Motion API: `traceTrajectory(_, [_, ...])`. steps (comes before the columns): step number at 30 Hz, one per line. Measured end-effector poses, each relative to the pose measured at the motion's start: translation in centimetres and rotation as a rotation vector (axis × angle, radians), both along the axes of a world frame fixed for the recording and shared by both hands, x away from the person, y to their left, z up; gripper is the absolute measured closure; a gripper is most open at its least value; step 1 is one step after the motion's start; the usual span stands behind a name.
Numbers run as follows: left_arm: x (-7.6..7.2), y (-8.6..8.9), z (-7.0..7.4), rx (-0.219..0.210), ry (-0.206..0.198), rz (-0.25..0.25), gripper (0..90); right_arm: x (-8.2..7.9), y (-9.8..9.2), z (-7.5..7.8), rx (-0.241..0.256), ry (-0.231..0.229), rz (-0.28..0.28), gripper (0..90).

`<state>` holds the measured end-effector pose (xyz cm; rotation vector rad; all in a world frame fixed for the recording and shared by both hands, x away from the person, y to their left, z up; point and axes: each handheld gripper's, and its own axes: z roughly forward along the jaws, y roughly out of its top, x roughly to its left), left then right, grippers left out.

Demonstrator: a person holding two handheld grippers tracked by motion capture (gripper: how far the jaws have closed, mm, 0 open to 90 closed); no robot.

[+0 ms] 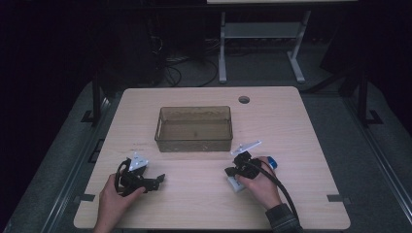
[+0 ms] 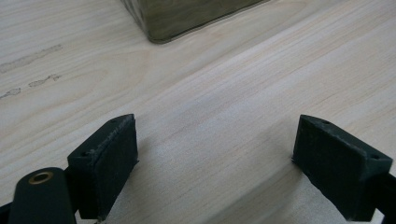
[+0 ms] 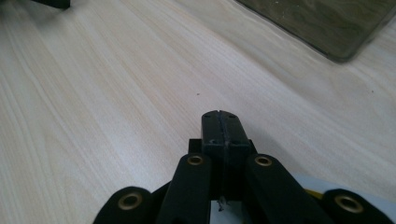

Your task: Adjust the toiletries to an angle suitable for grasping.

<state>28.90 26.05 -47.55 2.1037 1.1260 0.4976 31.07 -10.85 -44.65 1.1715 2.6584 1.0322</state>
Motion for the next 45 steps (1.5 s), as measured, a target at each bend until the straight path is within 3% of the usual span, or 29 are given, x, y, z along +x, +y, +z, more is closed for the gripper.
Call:
traceTrajectory(26, [0.0,0.0,0.0,0.003,0.0,-0.002,12.6,-2.6,-1.4,0.0,-0.001,0.0,-0.006,90.0])
traceTrajectory(45, [0.0,0.0,0.0,0.003,0.0,-0.001,12.6,-5.3,-3.4,-0.2,-0.012,0.008,-0.027,90.0])
